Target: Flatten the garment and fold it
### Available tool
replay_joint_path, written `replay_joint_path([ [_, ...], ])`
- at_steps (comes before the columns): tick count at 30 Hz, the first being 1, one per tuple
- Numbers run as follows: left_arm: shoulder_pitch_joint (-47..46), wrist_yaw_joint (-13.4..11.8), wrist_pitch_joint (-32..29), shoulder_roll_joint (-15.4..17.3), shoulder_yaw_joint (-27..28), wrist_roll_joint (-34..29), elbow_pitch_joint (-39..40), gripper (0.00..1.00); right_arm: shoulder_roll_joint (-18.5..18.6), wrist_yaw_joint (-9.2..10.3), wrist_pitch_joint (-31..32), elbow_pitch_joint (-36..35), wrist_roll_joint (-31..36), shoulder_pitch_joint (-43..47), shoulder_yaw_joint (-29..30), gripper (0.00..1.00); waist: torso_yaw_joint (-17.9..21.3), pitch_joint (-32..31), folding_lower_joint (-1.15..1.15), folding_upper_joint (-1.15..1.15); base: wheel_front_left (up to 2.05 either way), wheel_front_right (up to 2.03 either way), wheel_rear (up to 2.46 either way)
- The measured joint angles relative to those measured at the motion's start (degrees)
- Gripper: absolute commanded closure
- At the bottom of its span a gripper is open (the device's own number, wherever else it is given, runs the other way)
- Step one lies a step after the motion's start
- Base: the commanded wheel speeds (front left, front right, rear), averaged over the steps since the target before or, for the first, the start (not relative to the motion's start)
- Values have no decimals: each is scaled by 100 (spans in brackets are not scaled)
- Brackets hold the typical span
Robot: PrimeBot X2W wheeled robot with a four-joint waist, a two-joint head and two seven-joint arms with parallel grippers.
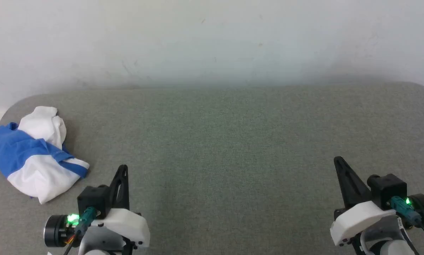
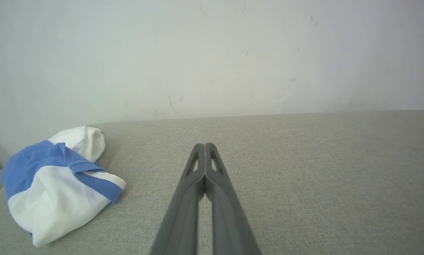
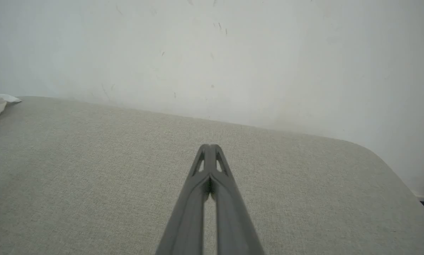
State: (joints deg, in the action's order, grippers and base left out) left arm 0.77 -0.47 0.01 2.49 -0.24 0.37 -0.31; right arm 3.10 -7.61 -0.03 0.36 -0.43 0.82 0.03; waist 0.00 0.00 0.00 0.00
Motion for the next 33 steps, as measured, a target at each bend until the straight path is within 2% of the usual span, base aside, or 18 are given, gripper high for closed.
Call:
replay_joint_path([
  [32,0,0,0,0,0,0,0,100,0,0,0,0,0,0,0,100,0,0,0,0,0,0,0],
  [33,1,-1,0,-2,-1,1,-1,0,1,0,-1,1,0,2,0,0,0,0,0,0,0,0,0],
])
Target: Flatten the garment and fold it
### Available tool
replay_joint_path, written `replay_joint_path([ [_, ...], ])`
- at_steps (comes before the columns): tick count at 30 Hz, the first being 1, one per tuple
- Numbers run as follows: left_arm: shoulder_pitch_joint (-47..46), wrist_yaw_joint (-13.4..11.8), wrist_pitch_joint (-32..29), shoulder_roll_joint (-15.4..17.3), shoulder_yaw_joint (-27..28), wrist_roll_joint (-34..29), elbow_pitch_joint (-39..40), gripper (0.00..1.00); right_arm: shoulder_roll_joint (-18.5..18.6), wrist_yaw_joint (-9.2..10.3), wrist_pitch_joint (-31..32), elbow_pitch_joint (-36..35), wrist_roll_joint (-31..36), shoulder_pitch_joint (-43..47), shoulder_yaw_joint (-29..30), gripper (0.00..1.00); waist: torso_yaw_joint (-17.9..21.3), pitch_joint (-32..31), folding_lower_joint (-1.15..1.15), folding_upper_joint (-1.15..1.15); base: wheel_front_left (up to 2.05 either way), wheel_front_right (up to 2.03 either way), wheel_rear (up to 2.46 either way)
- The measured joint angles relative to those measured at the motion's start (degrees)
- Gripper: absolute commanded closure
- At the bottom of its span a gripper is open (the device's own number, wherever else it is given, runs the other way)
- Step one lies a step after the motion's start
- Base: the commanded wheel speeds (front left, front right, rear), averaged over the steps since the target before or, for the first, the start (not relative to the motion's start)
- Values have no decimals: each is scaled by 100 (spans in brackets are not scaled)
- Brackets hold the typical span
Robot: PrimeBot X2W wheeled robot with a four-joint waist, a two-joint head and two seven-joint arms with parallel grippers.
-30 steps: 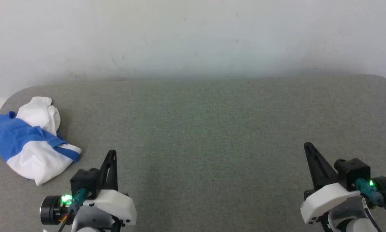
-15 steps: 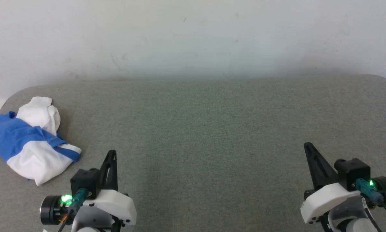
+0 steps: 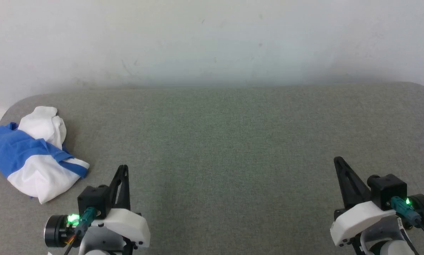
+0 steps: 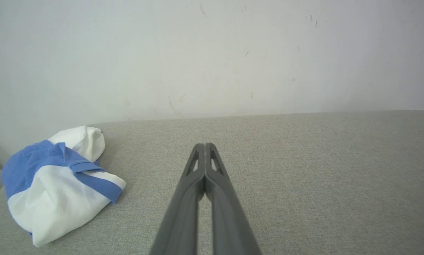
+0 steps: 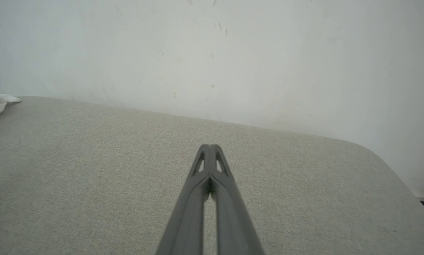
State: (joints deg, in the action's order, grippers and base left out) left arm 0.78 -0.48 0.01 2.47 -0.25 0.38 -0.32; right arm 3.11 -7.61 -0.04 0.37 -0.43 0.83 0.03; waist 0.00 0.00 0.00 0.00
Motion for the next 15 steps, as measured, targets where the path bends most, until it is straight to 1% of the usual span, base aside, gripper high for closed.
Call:
replay_joint_path([
  [15,1,-15,89,-4,-30,23,-13,0,4,-1,-86,26,-18,7,14,0,0,8,0,0,0,0,0],
])
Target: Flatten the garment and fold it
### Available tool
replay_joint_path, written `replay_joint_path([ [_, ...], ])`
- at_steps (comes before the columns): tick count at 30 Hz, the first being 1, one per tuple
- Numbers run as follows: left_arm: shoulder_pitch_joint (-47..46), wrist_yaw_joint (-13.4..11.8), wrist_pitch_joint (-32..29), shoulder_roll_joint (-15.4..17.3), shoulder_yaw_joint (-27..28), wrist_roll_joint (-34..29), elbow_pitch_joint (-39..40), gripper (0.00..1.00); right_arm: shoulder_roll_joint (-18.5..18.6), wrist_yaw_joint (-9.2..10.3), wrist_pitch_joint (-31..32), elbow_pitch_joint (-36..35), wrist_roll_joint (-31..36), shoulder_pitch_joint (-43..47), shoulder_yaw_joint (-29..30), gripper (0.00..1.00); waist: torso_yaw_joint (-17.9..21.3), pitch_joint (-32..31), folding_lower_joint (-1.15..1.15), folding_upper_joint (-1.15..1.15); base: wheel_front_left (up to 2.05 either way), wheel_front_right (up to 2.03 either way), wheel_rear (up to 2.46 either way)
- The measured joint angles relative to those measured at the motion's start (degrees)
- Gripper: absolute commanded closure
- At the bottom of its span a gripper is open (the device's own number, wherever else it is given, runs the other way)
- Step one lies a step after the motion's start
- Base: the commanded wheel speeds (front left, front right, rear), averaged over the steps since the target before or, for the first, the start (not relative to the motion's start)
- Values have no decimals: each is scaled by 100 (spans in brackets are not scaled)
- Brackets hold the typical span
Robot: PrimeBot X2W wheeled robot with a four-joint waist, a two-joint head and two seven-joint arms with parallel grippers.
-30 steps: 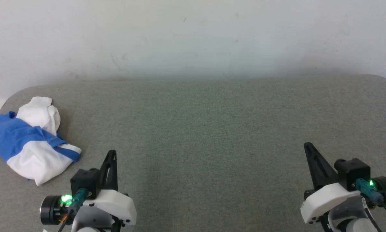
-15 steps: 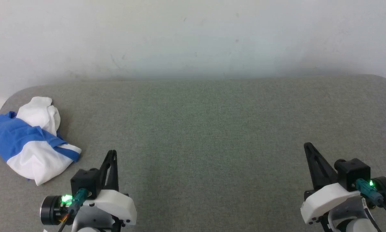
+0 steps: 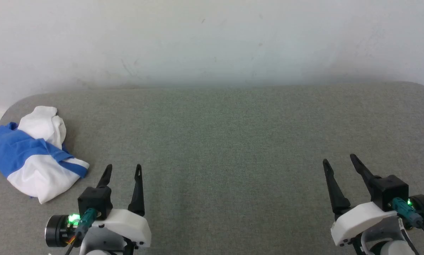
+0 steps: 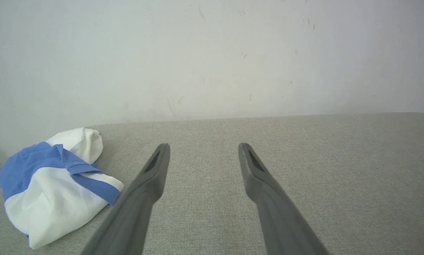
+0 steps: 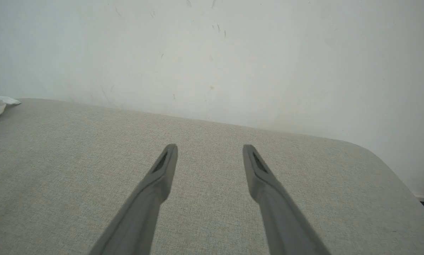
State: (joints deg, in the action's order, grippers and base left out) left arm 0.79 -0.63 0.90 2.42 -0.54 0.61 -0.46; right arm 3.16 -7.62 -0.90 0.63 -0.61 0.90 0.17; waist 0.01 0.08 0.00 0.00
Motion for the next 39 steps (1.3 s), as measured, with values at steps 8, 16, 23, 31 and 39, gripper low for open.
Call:
replay_joint_path([
  [8,1,-51,86,0,-32,82,-7,0,1,0,-93,1,-19,0,10,0,-4,2,0,0,0,0,0],
  [16,1,-79,191,0,-62,143,-13,0,1,0,-192,-27,-82,0,-9,0,-46,5,0,0,0,0,0],
  [23,1,-112,274,0,-70,181,-15,0,1,0,-275,-45,-127,0,-37,0,-151,7,0,0,0,0,0],
  [31,3,-165,371,0,-74,202,-18,0,1,0,-361,-63,-144,1,-60,0,-348,-13,0,0,0,0,0],
  [39,14,-196,468,1,-71,207,-12,0,0,0,-471,-89,-179,1,-113,0,-624,-28,0,0,0,0,0],
])
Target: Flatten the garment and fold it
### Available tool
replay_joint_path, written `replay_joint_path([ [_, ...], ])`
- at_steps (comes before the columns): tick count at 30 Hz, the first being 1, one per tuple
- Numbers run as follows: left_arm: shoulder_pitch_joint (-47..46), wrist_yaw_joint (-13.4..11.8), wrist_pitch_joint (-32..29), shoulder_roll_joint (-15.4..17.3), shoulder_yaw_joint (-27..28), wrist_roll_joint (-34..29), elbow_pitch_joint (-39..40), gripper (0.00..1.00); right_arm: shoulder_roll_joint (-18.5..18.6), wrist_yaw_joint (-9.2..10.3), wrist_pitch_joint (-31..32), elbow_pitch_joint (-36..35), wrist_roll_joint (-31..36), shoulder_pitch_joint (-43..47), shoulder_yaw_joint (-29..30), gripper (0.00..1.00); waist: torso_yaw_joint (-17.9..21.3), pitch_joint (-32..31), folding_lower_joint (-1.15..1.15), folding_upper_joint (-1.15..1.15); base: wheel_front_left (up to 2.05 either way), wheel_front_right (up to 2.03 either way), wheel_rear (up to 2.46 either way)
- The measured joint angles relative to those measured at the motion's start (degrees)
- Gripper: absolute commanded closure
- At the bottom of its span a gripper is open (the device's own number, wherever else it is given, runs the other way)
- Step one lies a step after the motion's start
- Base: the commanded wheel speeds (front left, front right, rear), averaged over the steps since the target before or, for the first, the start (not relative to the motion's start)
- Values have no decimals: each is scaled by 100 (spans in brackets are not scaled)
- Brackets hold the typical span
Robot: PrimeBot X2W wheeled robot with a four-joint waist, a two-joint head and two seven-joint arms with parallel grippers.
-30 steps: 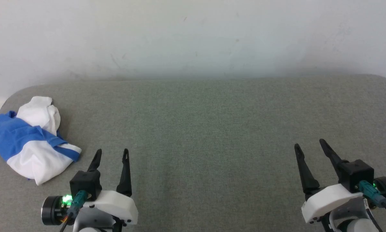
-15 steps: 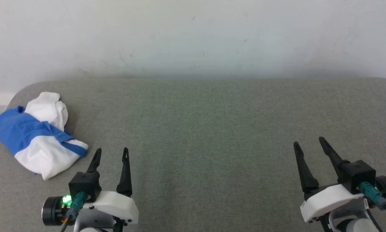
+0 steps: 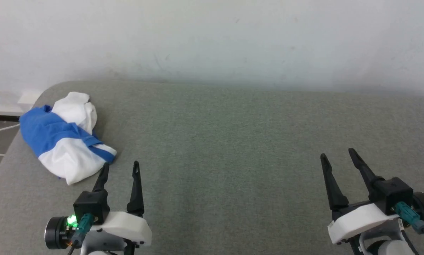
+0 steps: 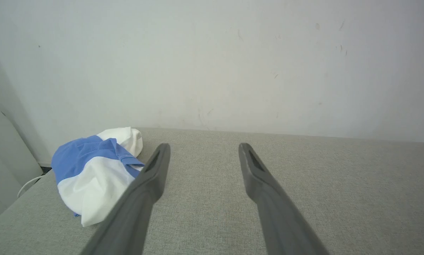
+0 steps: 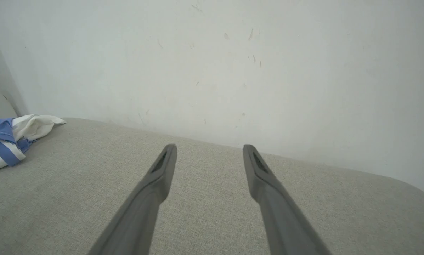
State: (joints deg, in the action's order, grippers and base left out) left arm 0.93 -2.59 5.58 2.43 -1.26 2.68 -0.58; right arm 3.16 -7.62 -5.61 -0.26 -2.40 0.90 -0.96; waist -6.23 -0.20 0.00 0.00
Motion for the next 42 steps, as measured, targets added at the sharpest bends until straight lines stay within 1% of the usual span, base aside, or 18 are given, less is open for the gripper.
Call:
replay_joint_path([
  [22,47,-58,256,1,-5,89,59,0,-2,0,-257,14,-71,1,-226,0,-934,-26,0,0,0,0,0],
  [32,71,-157,364,2,-58,140,101,0,-3,0,-375,34,-80,1,-276,0,-1328,-3,0,-1,0,0,0],
  [42,127,-205,497,3,-111,148,127,0,-3,0,-492,46,-153,1,-311,0,-1684,-6,0,-1,0,0,0],
])
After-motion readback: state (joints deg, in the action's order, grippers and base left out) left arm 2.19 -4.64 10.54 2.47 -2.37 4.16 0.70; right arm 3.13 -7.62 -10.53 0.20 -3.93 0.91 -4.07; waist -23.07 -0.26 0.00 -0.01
